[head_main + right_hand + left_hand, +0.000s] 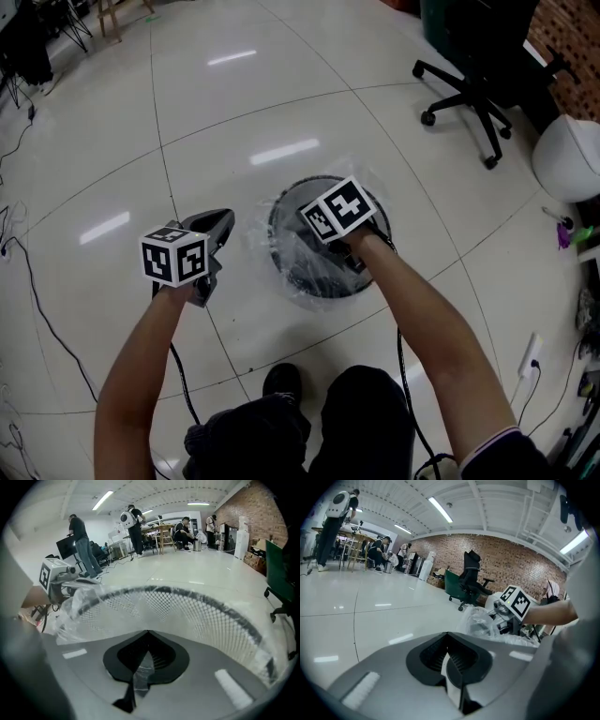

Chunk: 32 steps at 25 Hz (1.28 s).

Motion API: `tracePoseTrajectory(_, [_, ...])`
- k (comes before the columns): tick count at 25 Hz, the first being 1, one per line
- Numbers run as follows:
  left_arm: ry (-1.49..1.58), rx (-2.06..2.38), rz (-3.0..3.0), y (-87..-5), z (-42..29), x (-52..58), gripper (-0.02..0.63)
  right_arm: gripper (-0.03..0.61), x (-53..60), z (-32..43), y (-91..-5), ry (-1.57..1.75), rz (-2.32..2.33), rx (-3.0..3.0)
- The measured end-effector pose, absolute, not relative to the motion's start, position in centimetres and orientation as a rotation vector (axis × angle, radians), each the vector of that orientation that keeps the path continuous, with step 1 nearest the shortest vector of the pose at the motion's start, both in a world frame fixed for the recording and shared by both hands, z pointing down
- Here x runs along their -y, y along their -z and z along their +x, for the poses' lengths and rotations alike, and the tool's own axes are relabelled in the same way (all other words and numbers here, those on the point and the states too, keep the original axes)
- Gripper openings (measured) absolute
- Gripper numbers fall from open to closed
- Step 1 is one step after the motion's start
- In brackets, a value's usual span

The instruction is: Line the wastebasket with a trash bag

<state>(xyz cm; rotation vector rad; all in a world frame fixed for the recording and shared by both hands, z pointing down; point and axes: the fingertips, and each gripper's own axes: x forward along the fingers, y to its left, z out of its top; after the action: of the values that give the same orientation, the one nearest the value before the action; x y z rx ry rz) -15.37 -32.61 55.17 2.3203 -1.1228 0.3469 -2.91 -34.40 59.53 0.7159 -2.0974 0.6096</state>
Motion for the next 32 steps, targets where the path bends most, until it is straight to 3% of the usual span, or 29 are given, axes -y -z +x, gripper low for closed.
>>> tracePoseTrajectory(6, [-0.385,1.155,2.345,-53.3,-15.2,32.0,0.012,0.002,34.2,-2.1,-52.8,-0.574,0.764,2.251])
tracePoseTrajectory(16, [-0.447,1.196,2.461,-48.0,-13.0,30.8,0.012,0.002,33.7,6.9,-44.5,-0.521,1.006,2.457])
tracePoseTrajectory(24, [-0.492,1.139,2.702,-39.1,-8.1,30.7,0.012,0.002,31.5,10.4,-39.1,-0.429,1.157,2.564])
tracePoseTrajectory(32, [-0.488,1.042,2.793,-29.2,-5.5,29.6,0.012,0.002,29.1,8.7,-28.2,-0.229,1.219,2.652])
